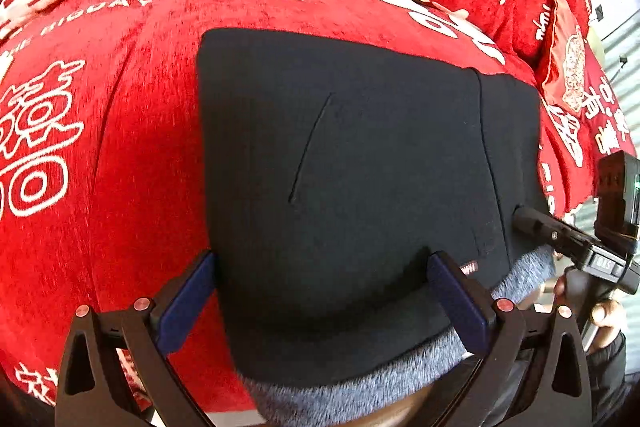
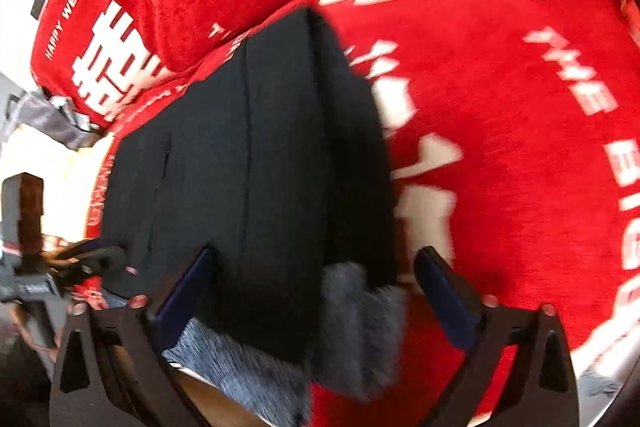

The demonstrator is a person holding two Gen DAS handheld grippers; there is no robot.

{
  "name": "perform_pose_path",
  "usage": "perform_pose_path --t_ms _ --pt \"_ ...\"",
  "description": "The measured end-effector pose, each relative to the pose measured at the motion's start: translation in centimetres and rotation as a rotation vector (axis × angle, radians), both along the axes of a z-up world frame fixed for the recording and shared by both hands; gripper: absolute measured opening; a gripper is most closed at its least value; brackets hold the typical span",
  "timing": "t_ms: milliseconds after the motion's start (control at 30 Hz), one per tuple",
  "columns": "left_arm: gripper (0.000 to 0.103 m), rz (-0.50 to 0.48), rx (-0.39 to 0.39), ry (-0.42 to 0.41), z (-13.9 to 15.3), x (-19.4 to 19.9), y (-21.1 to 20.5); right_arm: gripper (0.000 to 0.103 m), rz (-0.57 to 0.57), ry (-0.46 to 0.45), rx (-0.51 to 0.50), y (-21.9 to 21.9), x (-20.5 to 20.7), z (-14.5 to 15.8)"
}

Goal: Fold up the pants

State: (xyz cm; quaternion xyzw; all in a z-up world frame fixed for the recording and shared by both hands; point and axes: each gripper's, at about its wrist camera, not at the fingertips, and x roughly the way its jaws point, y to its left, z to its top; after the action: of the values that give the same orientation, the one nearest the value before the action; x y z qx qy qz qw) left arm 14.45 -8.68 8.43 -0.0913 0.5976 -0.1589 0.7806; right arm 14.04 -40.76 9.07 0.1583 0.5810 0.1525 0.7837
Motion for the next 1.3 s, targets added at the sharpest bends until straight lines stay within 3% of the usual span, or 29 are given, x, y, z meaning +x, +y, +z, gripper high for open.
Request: perform_pose_path --t_ms 200,267,300,367,400,500,567,633,767,1067,1200,1300 --pt "0.103 0.053 0.002 -0.056 -0.2 -0.2 -0.3 0.103 -0.016 -0.08 -0.048 1.6 -0.1 -0.2" --pt "0.102 0.048 0.018 -0.073 -0.1 -0.3 -0.7 0.097 -0.002 -0.095 -0.084 2.2 -0.5 0.3" --pt "0.098 0.039 0.019 -0.084 0.1 -0.4 -0.8 0.087 0.007 -0.113 -0.104 2.5 -0.8 0.9" --pt "0.074 -0.002 0.018 -0.127 1.1 -1.0 -1.2 0.071 0.019 -0.144 -0.139 3.2 -1.4 2.1" --pt "0.07 -0.02 0.035 -0.146 1.6 -1.3 -1.6 0.063 0.034 -0.161 -0.173 4.0 -1.8 2.8" --pt "0.056 -0.037 0.081 -0.171 2.4 -1.6 -1.8 0.054 0.047 -0.188 -0.24 5.7 -2.4 4.6" --pt "0.044 -0.018 0.071 -0.169 2.9 -1.6 -1.3 0.052 0.05 -0.197 -0.267 6.5 -2.7 5.3" --pt "0.039 -0.004 0.05 -0.164 3.5 -1.6 -0.4 0.051 0.056 -0.219 -0.263 7.4 -3.0 6.6" --pt "0.038 0.03 0.008 -0.153 4.5 -1.8 1.7 0.05 0.081 -0.261 -0.24 9.4 -3.4 8.7" --pt "0.038 0.164 0.06 -0.177 6.4 -2.2 9.5 0.05 0.182 -0.255 -0.144 16.0 -1.9 9.5" --pt "0.038 0.216 0.072 -0.156 5.6 -1.8 12.5 0.05 0.22 -0.243 -0.126 19.1 -0.6 8.4" --pt "0.038 0.233 0.053 -0.096 3.1 -1.4 14.0 0.052 0.233 -0.208 -0.146 20.4 0.4 6.6"
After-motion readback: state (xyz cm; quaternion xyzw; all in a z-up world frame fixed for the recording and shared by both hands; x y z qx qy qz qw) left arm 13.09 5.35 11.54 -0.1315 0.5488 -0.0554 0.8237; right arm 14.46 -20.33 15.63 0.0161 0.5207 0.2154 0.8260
